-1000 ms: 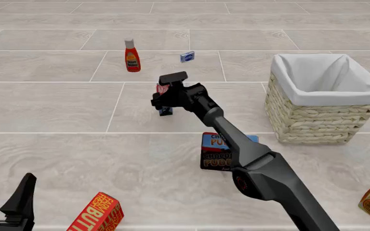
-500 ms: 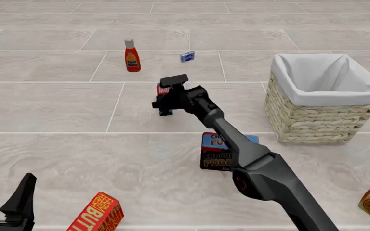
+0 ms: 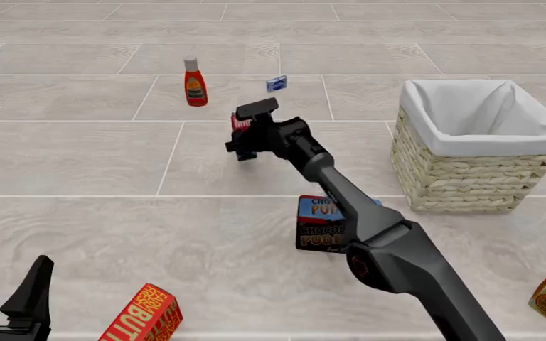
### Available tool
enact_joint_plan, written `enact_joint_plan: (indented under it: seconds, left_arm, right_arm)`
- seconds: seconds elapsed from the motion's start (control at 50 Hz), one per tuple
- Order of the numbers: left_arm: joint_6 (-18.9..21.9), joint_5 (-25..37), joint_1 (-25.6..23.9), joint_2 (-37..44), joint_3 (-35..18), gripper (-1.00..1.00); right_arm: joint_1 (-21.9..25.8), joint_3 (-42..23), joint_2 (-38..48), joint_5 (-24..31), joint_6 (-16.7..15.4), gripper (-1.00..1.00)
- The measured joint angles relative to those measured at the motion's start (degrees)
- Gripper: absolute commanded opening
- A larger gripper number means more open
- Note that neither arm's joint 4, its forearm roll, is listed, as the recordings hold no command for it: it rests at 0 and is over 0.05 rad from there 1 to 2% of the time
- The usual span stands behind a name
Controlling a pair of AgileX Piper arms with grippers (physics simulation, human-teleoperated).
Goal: Pick the milk and place it in the basket.
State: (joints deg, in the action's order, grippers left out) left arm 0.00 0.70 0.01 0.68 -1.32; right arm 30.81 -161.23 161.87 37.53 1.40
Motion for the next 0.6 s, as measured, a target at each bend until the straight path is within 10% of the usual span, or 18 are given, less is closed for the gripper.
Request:
enact_joint_plan:
  seconds: [0.6]
  left_arm:
    - [0.00,0.00,0.00,0.00,0.00,1.00]
  right_arm:
    - [-1.55,0.06,-10.28,2.00,-1.49,-1.00]
